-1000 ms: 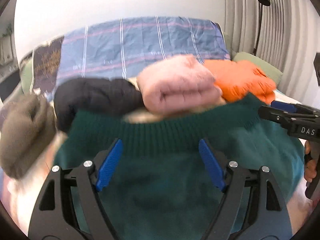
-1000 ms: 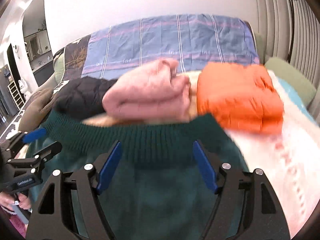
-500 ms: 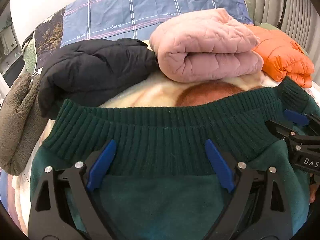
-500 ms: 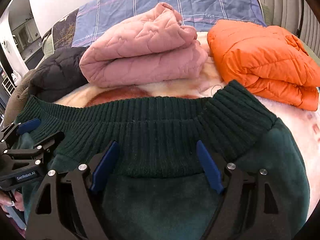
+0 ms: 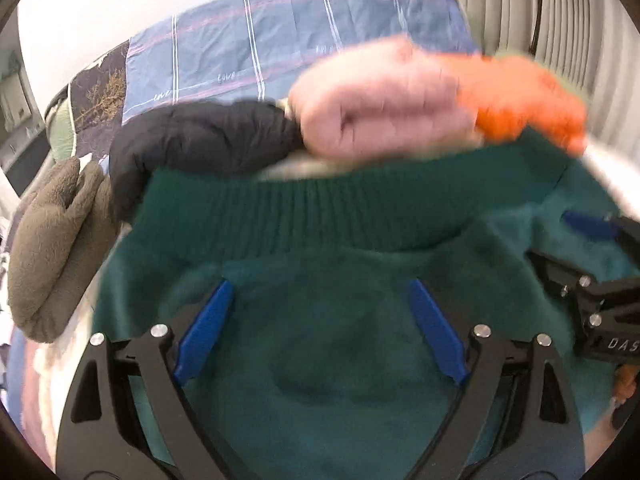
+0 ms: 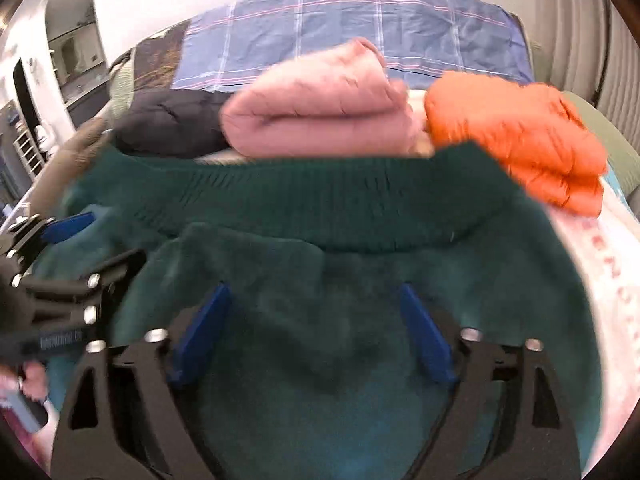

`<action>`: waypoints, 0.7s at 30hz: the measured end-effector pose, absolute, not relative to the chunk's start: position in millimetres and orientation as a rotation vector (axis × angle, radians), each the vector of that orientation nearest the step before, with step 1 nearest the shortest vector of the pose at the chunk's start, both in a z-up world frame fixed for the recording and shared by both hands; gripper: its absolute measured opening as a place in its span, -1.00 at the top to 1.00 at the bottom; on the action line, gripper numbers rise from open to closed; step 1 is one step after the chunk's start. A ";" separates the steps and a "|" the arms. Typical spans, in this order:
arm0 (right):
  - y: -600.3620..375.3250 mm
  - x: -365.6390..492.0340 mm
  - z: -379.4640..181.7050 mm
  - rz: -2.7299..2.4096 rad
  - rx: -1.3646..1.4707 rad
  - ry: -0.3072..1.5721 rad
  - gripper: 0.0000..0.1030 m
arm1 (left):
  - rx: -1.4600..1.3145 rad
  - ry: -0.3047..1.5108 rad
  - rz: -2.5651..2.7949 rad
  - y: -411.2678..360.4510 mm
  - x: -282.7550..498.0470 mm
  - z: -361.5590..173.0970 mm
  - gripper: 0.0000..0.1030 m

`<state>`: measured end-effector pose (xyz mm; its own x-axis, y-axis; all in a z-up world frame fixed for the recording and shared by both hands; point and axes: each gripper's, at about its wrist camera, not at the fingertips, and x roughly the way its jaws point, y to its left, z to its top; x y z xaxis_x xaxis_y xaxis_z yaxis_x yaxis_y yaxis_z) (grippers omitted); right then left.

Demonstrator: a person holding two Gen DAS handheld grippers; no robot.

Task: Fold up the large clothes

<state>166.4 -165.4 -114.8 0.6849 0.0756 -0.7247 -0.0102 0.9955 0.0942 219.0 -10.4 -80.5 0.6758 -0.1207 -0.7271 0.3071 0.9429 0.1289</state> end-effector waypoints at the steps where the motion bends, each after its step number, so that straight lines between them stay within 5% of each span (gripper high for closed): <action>1: -169.2 169.2 -119.7 0.050 0.113 0.817 -0.82 | 0.279 0.759 -0.225 -14.6 216.7 -90.8 -0.80; 15: -176.2 102.8 -93.6 0.092 0.192 0.800 -0.81 | 0.214 0.700 -0.268 4.6 167.6 -69.9 -0.76; 21: -168.0 91.1 -116.8 0.065 0.113 0.759 -0.95 | 0.211 0.640 -0.262 5.8 152.4 -92.0 -0.79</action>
